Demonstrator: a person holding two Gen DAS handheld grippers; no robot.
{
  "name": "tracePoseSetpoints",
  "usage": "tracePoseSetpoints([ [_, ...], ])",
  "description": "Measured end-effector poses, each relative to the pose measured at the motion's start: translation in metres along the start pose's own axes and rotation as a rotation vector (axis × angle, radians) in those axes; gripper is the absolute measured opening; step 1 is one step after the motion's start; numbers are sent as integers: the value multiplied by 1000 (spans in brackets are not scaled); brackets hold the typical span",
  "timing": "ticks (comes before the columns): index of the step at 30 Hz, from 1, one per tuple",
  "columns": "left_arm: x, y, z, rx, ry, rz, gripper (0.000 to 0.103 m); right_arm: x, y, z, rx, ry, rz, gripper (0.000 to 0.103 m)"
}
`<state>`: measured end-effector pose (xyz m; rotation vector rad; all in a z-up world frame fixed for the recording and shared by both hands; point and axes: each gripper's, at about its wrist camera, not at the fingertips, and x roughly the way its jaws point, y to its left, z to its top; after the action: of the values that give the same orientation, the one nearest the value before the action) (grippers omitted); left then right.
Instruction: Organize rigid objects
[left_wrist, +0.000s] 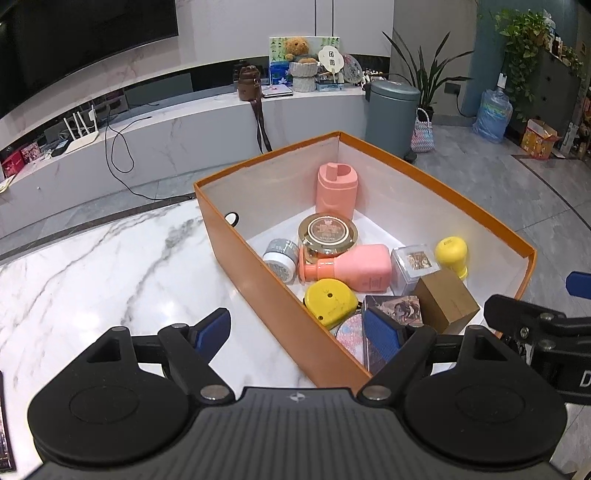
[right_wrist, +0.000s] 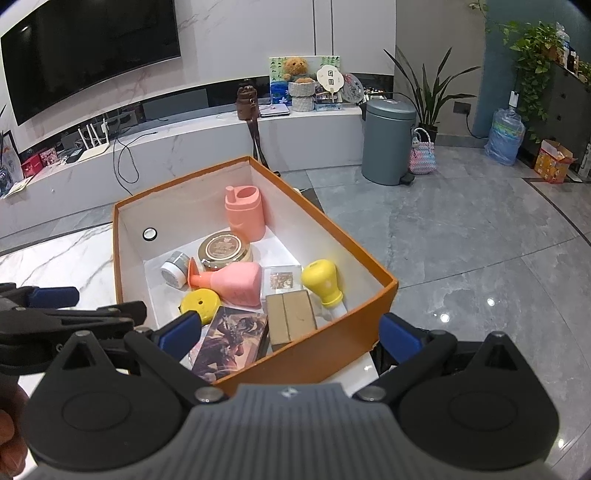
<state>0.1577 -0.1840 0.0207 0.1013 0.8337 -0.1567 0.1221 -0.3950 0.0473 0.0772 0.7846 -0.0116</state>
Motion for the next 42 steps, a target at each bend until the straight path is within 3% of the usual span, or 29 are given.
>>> tracePoseSetpoints([
  [42, 6, -1, -6, -37, 10, -42, 96, 7, 5, 0, -8, 18, -10, 100],
])
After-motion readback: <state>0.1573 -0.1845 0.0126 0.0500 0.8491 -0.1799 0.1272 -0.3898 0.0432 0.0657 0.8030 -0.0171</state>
